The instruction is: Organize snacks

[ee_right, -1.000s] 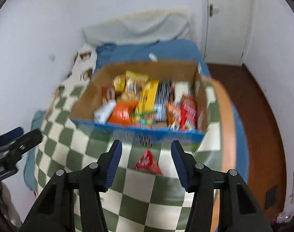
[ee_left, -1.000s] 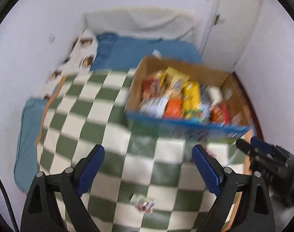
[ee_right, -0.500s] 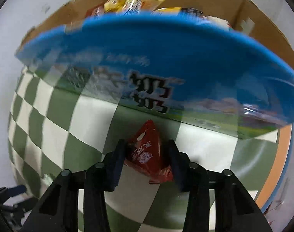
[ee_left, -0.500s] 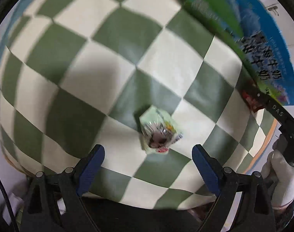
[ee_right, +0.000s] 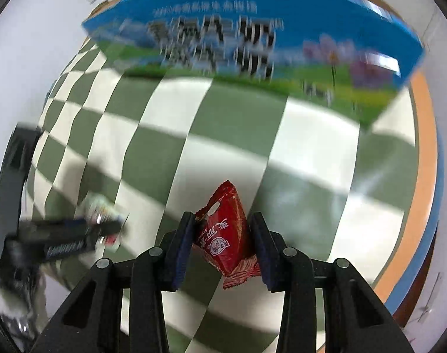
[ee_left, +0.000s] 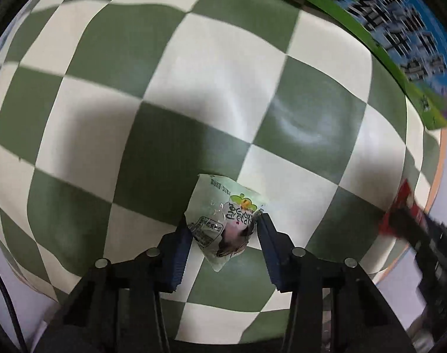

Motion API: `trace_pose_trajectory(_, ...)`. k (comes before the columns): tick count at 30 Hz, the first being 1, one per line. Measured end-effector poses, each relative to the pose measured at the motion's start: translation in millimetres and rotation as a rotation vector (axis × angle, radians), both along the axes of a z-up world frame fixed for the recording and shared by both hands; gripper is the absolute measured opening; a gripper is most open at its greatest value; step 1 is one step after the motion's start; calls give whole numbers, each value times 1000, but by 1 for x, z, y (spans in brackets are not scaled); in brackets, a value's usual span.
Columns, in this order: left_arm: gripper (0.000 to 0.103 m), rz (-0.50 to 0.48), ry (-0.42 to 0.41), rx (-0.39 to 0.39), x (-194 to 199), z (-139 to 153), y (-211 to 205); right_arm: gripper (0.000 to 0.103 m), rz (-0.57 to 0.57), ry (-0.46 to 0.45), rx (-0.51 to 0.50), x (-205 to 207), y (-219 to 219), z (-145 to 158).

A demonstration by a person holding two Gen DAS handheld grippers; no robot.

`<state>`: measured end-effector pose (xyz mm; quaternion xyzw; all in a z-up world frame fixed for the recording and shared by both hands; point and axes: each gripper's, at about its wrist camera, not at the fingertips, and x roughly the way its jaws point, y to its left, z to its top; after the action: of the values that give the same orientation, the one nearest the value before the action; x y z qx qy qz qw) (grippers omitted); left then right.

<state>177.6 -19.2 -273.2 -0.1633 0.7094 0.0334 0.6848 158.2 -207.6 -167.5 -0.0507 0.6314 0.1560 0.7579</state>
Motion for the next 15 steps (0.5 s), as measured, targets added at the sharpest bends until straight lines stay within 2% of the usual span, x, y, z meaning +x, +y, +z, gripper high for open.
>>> trace_pose_trajectory(5,42,-62,-14,50,1,-1,-15,42,-37,50,21,-17,-6,-19)
trace_pose_trajectory(11,42,-99,-20,63,4,-8,-25,42,-70,64,20,-11,-6,-36)
trace_pose_trajectory(15,38,-124,-54,73,2,7,-37,40,-77,62,17,-8,-5,-34)
